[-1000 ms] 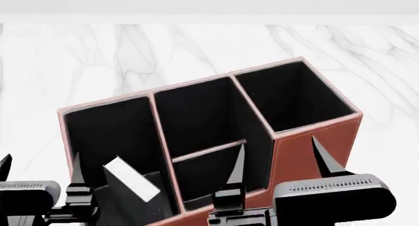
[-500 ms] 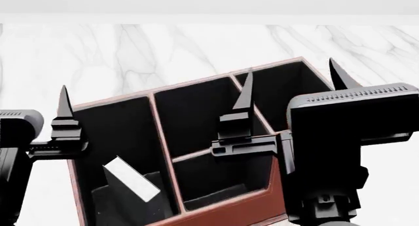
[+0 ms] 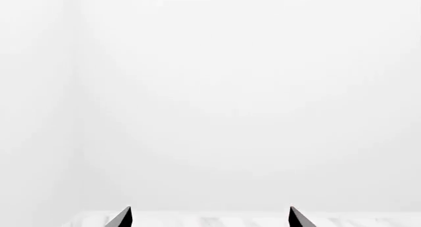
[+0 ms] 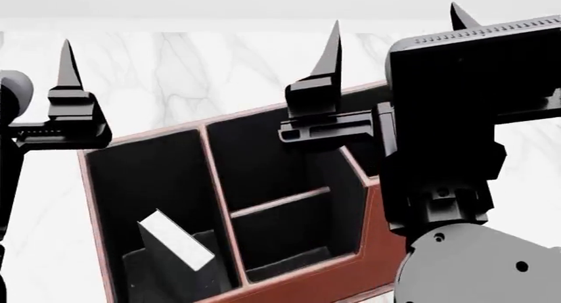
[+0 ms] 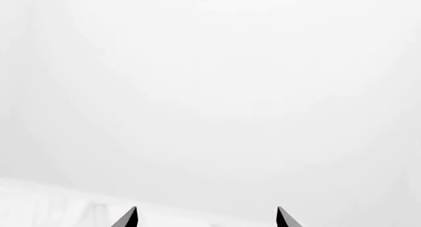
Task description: Pick up the book and place it in the left compartment of the caddy.
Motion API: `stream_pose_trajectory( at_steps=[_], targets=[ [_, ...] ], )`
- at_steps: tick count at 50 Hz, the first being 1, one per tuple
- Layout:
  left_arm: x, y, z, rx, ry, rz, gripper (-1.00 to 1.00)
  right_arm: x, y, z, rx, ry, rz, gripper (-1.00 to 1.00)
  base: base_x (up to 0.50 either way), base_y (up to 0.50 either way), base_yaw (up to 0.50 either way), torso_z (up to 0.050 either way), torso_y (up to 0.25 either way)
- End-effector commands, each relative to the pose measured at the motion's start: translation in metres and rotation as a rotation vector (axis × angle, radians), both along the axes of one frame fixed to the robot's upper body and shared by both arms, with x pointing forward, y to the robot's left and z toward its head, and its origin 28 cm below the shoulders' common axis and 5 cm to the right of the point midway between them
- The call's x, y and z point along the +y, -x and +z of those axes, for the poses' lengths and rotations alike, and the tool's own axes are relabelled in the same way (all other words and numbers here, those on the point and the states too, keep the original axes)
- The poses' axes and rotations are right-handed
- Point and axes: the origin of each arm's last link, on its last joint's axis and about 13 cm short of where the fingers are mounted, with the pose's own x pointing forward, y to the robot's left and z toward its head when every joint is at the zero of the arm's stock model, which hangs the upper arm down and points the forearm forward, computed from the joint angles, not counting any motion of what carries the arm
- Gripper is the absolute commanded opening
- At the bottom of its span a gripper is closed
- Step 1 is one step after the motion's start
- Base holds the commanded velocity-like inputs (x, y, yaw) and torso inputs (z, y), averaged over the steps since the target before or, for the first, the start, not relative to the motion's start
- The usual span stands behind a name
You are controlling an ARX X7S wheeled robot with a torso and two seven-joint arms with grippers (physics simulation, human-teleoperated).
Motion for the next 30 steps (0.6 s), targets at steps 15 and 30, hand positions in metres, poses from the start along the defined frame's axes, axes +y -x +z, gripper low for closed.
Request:
stream_pose_trajectory(
  at_steps=[15, 30],
  targets=[
    [-0.004, 0.001, 0.05, -0.115, -0.006, -0.005, 1.0, 0.005, 0.004, 0.039, -0.071, 0.064, -0.009, 1.0, 0.0, 0.0, 0.0, 0.0, 0.0],
    [-0.004, 0.006, 0.073, -0.174, 0.004, -0.006, 1.0, 0.008, 0.008, 0.055, -0.101, 0.086, -0.009, 1.0, 0.0, 0.0, 0.0, 0.0, 0.0]
  ],
)
